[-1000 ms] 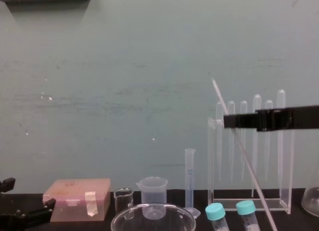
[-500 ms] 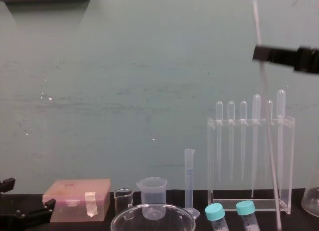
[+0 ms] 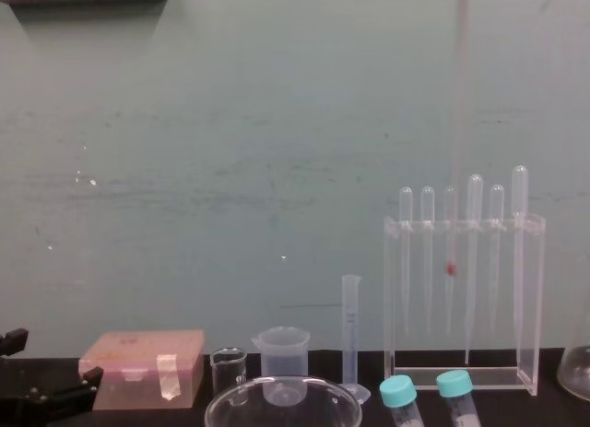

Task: Hold the thermometer with one hand and immerse one end into the beaker, then reinsert it into the test tube rack.

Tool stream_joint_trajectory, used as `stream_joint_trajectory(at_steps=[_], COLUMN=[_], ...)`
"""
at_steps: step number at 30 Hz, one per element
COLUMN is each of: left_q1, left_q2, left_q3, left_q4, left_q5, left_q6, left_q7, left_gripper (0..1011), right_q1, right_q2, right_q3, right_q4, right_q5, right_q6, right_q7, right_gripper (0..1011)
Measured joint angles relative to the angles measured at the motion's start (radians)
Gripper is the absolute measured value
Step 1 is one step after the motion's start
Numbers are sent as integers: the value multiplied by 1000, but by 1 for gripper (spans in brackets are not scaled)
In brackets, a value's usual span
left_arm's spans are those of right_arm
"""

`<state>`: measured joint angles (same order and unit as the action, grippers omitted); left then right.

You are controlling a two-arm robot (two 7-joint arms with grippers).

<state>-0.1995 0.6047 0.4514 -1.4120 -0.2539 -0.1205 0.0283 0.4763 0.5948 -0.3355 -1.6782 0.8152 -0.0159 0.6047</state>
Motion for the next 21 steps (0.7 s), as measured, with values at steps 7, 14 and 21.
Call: stream_joint_trajectory(at_steps=[7,14,21], left_q1=[0,0,0], left_q2=[0,0,0], left_q3=[0,0,0], left_q4=[0,0,0], left_q5=[0,0,0], left_q6=[0,0,0], left_q7=[0,0,0], left_gripper=[1008,1008,1008], right_q1=[116,145,145], right_q2=[-103,-179,-190], right_q3=[-98,-187,-243], right_q4=[87,159,222], right_q5=[23,78,96], right_q6=[21,58,78], right_q7=[57,110,137], right_gripper=[53,53,53])
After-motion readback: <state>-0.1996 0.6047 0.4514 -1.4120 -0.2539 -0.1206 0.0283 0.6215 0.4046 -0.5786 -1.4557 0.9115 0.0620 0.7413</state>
